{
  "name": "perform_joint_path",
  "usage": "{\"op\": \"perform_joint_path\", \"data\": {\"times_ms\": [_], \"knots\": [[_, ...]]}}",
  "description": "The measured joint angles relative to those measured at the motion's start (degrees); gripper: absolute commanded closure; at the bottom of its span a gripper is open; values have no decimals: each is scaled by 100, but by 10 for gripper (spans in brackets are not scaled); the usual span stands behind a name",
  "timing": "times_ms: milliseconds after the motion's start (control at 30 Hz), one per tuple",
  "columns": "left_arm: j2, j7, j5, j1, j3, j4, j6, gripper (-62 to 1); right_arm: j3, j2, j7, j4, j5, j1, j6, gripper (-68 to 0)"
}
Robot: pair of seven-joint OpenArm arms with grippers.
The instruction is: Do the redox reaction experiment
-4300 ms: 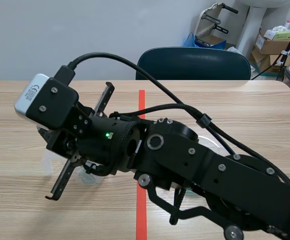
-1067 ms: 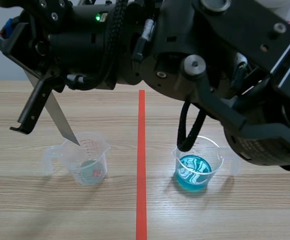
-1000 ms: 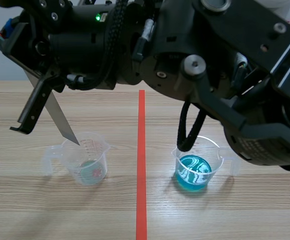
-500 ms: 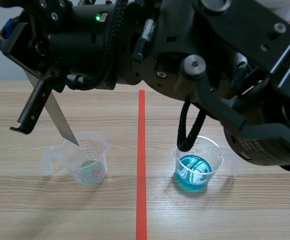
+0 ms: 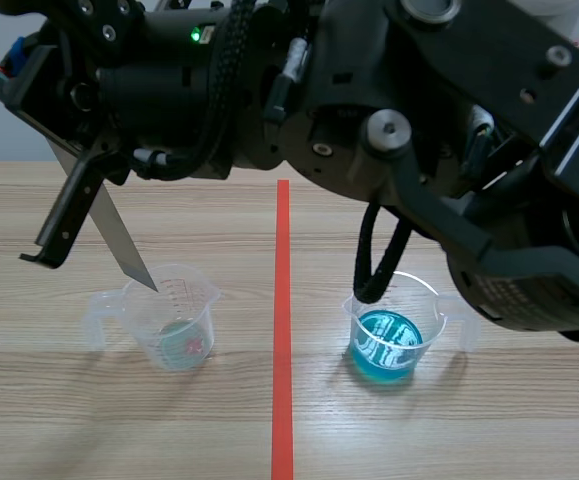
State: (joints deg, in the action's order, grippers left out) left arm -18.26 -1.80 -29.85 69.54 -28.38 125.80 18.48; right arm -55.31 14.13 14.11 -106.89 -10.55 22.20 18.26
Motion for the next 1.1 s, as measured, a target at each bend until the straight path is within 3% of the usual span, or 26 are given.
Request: {"op": "perform_joint_path", "data": {"times_ms": [567,700,1100], "knots": [[2,-17,0,0,0,0,0,-623,7,122,-2,-44,-2,-11,0,-8],[2,-22,0,0,0,0,0,-623,254,514,-107,-389,-2,-168,35,-8],[2,-22,0,0,0,0,0,-623,1718,2052,-1047,-1115,-564,-1014,809,-8]]}}
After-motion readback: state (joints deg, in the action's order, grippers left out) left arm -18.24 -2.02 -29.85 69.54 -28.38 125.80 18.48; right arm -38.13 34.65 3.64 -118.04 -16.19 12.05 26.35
